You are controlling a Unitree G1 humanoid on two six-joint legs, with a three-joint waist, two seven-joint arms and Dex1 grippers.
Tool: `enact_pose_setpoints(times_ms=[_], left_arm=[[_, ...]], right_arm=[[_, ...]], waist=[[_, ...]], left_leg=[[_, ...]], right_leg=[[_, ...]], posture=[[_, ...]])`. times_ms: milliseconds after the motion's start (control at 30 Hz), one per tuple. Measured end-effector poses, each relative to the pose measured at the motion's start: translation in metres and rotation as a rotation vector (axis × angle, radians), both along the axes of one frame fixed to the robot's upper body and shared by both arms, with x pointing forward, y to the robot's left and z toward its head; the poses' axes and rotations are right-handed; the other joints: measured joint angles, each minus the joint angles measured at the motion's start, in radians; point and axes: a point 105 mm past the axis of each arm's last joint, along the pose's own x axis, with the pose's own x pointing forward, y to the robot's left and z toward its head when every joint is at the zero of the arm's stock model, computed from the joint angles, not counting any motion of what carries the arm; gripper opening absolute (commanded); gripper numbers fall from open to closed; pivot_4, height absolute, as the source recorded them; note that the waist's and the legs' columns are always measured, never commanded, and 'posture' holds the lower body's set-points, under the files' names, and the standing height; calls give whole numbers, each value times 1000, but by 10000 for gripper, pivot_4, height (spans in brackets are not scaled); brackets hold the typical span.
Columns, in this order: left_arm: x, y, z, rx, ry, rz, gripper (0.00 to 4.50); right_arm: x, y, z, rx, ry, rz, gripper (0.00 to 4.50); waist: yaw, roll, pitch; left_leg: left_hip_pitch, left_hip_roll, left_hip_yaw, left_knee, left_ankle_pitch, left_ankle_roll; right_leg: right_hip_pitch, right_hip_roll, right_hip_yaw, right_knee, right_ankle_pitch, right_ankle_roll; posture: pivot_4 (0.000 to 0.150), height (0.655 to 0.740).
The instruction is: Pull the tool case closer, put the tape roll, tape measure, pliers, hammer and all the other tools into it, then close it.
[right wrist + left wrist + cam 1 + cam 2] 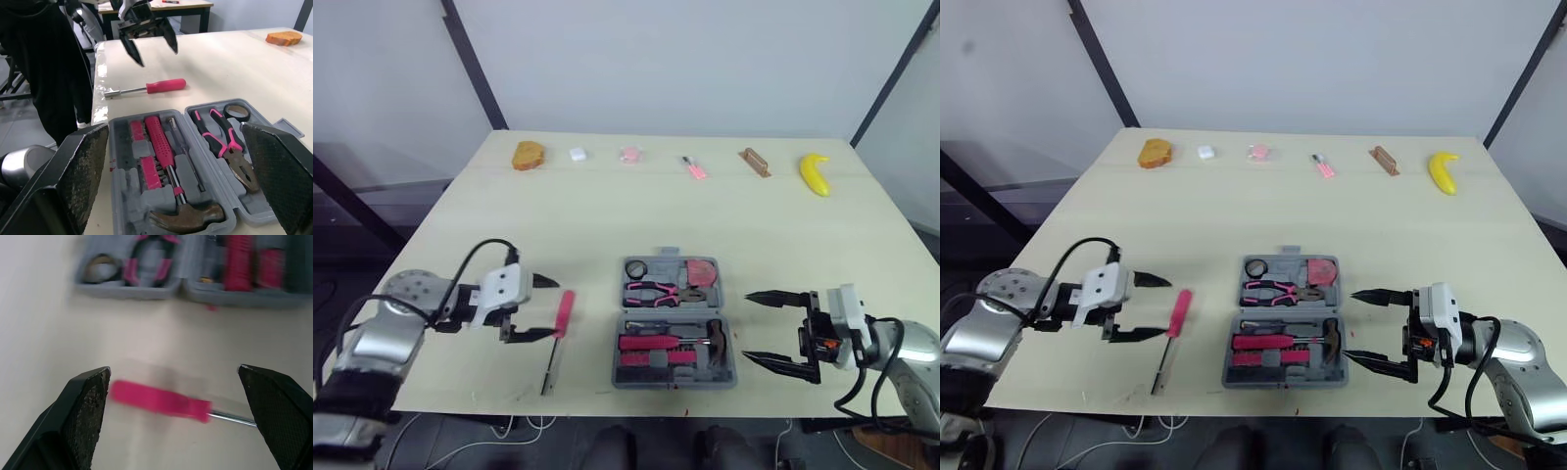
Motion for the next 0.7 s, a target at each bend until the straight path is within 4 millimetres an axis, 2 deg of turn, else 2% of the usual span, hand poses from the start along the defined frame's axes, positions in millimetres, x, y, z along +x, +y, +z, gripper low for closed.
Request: enact_pose_setpoints(times_ms=[167, 367, 400, 567, 633, 700], left_arm=[[15, 1, 7, 190, -49, -221, 44346], [24, -3, -13, 419, -55, -494, 44346], [24, -3, -14, 422, -55, -496, 44346], [37, -22, -10, 555, -133, -733, 44346], [37, -20, -15, 652, -120, -847, 44346], [37, -20, -19, 690, -123, -890, 44346]], right_arm=[[3, 2, -1, 15, -5, 1, 45000], [4, 6, -4, 19, -5, 10, 45000], [4, 6, -4, 19, -5, 10, 45000], [4, 6, -5, 19, -13, 13, 45000], [4, 6, -6, 18, -12, 11, 45000], [4, 6, -6, 17, -11, 7, 45000]], waist=[[10, 0, 0], [15, -1, 1], [15, -1, 1], [18, -2, 1], [13, -2, 1], [5, -2, 1]], left_leg=[[0, 0, 0, 0, 0, 0], [-1, 0, 0, 1, 0, 0], [-1, 0, 0, 1, 0, 0], [-2, 0, 0, 3, 0, 0], [-2, 0, 0, 3, 0, 0], [-2, 0, 0, 3, 0, 0]], right_leg=[[0, 1, 2, 0, 0, 0], [0, 1, 1, 0, 0, 0], [0, 1, 1, 0, 0, 0], [0, 1, 1, 0, 1, 1], [0, 2, 2, 0, 1, 2], [0, 2, 2, 0, 1, 1]], posture=[[1500, 7400], [1500, 7400], [1500, 7400], [1500, 7400], [1500, 7400], [1500, 7400]])
